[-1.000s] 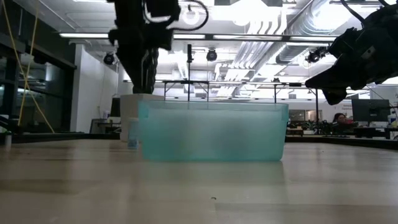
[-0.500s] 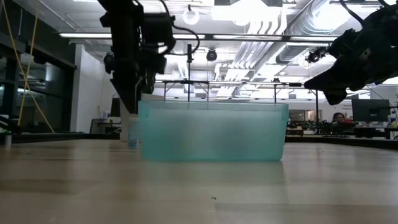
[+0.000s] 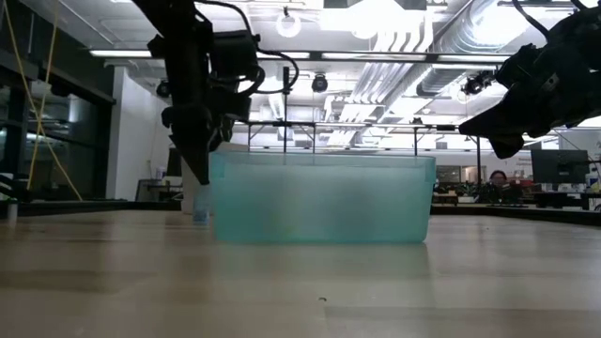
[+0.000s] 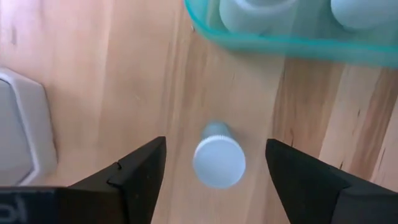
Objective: Pick and place pill bottles into a basket
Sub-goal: Put the blue pill bottle into the green bin
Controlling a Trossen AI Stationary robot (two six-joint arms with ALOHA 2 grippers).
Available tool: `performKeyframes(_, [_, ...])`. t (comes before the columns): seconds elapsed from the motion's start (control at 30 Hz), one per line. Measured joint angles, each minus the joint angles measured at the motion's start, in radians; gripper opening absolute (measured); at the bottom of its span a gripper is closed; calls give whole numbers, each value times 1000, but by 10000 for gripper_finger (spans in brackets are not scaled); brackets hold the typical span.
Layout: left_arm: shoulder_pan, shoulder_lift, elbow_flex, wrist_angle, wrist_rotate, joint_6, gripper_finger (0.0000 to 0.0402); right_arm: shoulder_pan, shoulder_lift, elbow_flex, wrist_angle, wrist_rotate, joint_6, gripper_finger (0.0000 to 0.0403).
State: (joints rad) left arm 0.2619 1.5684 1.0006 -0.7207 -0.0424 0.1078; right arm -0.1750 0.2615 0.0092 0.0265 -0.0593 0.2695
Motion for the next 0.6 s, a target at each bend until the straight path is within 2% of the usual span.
performKeyframes(0.6, [0, 0, -31, 45, 4, -7, 271, 0, 0, 0, -1, 0, -8, 1])
